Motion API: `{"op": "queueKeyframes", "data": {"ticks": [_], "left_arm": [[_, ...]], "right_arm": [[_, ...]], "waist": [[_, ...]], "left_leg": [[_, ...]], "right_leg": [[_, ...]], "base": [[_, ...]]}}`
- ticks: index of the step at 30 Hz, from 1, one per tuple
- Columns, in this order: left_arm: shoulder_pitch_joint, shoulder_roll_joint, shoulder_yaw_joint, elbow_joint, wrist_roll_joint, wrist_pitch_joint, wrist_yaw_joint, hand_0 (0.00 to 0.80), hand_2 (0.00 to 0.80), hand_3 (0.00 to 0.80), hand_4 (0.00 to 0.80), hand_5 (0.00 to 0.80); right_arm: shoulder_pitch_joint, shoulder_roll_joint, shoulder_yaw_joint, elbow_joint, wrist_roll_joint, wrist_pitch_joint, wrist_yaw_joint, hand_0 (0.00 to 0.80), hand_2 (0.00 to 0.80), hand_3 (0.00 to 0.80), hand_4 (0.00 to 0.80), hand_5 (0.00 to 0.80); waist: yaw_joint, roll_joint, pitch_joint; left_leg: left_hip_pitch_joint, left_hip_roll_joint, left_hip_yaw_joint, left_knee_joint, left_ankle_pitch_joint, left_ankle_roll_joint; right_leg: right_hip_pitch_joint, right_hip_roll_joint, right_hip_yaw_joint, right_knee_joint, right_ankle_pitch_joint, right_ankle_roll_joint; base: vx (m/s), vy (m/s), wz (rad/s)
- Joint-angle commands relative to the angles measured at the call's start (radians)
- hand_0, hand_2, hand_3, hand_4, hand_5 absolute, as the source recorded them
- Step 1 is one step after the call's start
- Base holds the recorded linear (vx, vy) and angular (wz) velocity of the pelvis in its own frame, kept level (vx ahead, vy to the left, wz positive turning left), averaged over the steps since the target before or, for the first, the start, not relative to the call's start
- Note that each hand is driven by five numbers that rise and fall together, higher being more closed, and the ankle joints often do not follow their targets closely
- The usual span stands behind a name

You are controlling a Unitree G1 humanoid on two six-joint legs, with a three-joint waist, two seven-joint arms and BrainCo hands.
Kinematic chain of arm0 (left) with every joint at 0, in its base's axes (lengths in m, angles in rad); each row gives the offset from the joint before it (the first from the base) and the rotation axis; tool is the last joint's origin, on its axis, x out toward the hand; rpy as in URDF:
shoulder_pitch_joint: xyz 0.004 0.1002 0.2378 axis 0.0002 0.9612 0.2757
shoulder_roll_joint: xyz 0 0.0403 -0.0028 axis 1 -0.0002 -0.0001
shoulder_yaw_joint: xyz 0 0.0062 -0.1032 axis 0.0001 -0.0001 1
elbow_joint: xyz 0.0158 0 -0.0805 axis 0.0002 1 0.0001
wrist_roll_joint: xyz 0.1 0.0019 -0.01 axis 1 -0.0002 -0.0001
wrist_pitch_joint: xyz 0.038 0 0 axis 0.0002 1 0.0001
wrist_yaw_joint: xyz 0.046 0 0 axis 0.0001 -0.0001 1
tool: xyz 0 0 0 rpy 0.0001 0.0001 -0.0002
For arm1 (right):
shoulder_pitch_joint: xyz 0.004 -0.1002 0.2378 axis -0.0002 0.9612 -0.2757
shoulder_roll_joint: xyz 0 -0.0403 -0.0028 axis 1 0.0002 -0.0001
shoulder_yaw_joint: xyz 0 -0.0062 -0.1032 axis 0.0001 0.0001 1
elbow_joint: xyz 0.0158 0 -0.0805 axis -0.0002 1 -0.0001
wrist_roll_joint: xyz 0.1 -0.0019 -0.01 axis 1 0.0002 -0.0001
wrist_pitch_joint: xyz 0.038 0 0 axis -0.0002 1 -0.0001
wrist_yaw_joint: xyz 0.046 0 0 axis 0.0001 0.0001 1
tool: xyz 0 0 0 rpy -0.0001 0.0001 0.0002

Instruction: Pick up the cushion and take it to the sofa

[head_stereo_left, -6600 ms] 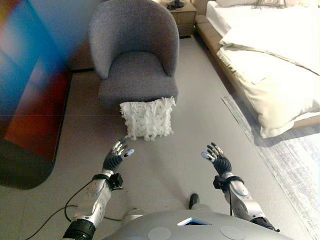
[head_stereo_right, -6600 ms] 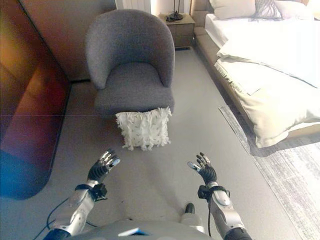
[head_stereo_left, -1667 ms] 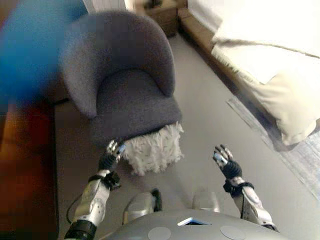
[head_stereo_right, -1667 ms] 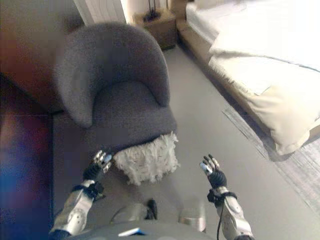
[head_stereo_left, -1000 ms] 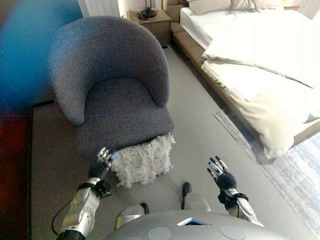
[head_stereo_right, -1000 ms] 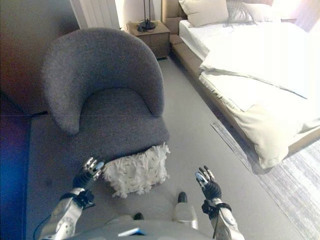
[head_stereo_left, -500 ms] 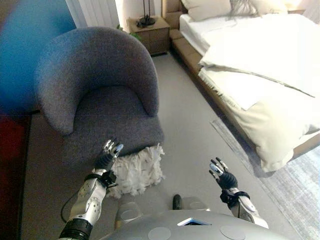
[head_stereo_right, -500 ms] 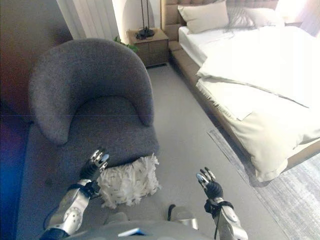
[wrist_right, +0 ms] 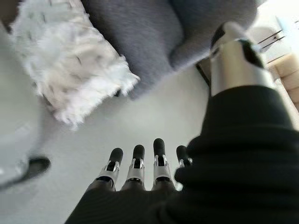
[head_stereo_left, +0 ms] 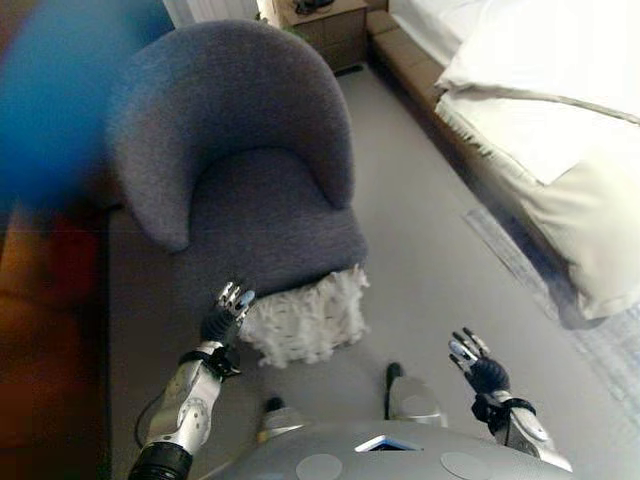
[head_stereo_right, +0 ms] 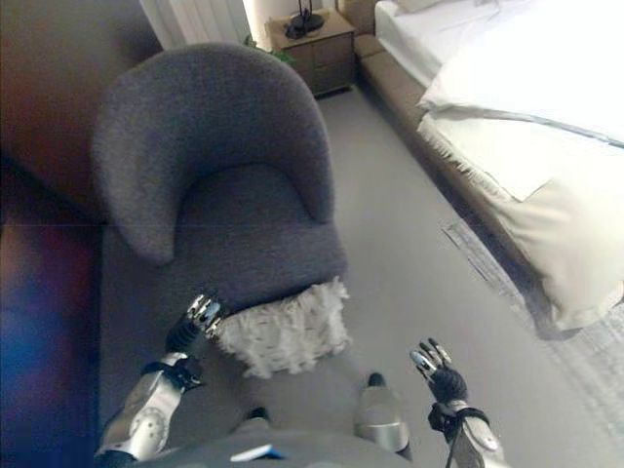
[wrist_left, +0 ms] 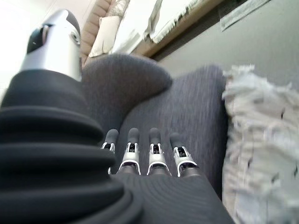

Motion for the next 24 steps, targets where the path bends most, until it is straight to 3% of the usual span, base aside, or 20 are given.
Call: {"op": "queueKeyframes", "data": {"ticks": [1,3,5,8,11,15,18,24], "left_arm": [[0.004,0.048,0.01,-0.063,0.018,-0.065,-0.021,0.0,0.0,0.0,0.0,0.0],[0.004,0.063,0.002,-0.078,0.047,-0.074,-0.012,0.0,0.0,0.0,0.0,0.0],[0.002,0.074,-0.008,-0.066,0.038,-0.071,-0.009,0.0,0.0,0.0,0.0,0.0],[-0.012,0.095,-0.004,-0.052,0.054,-0.068,-0.012,0.0,0.0,0.0,0.0,0.0],[-0.022,0.106,0.012,-0.067,0.036,-0.051,-0.001,0.0,0.0,0.0,0.0,0.0],[-0.036,0.111,0.002,-0.053,0.028,-0.05,0.03,0.0,0.0,0.0,0.0,0.0],[-0.024,0.104,-0.002,-0.028,0.038,-0.061,0.017,0.0,0.0,0.0,0.0,0.0],[0.009,0.077,-0.021,0.006,0.08,-0.07,0.018,0.0,0.0,0.0,0.0,0.0]], "right_arm": [[-0.042,0.017,0.021,-0.095,0.043,-0.047,-0.039,0.0,0.0,0.0,0.0,0.0],[-0.047,0.031,0.028,-0.09,0.068,-0.05,-0.034,0.0,0.0,0.0,0.0,0.0],[-0.044,0.047,0.043,-0.085,0.043,-0.084,-0.042,0.0,0.0,0.0,0.0,0.0],[-0.038,0.053,0.048,-0.079,0.057,-0.091,-0.05,0.0,0.0,0.0,0.0,0.0],[-0.015,0.058,0.029,-0.06,0.039,-0.082,-0.036,0.0,0.0,0.0,0.0,0.0],[-0.003,0.065,0.021,-0.037,0.06,-0.068,-0.021,0.0,0.0,0.0,0.0,0.0],[-0.004,0.071,0.024,-0.022,0.079,-0.056,-0.006,0.0,0.0,0.0,0.0,0.0],[-0.012,0.079,0.038,0.003,0.058,-0.045,-0.01,0.0,0.0,0.0,0.0,0.0]], "waist": [[0.013,-0.051,-0.013],[0.027,-0.061,-0.009],[0.035,-0.06,-0.005],[0.031,-0.052,0.005],[0.018,-0.067,0.007],[-0.007,-0.104,0.001],[-0.01,-0.119,-0.006],[0.0,-0.122,-0.028]], "left_leg": [[-0.099,-0.009,-0.036,0.051,0.033,0.051],[-0.122,-0.058,-0.045,0.114,-0.013,0.093],[-0.113,-0.106,-0.055,0.119,-0.03,0.134],[-0.089,-0.127,-0.051,0.114,-0.042,0.149],[-0.071,-0.146,-0.035,0.111,-0.058,0.143],[-0.039,-0.157,-0.013,0.1,-0.093,0.136],[-0.01,-0.162,-0.016,0.086,-0.11,0.143],[0.011,-0.158,-0.008,0.105,-0.14,0.151]], "right_leg": [[0.128,-0.047,-0.003,0.03,-0.024,-0.005],[0.117,-0.089,0.009,0.091,0.025,-0.009],[0.041,-0.138,0.036,0.258,0.157,-0.013],[-0.037,-0.127,0.048,0.316,0.186,-0.032],[-0.037,-0.085,0.03,0.139,0.188,-0.016],[-0.044,-0.04,0.06,-0.119,0.247,0.034],[-0.043,-0.011,0.061,-0.17,0.263,0.044],[-0.005,-0.004,0.03,-0.155,0.214,0.034]], "base": [[0.12,0.337,-0.02],[0.133,0.332,-0.19],[0.129,0.344,-0.31],[0.141,0.233,-0.5],[0.163,0.062,-0.13],[0.213,-0.054,-0.21],[0.25,-0.065,0.14],[0.26,-0.097,0.1]]}}
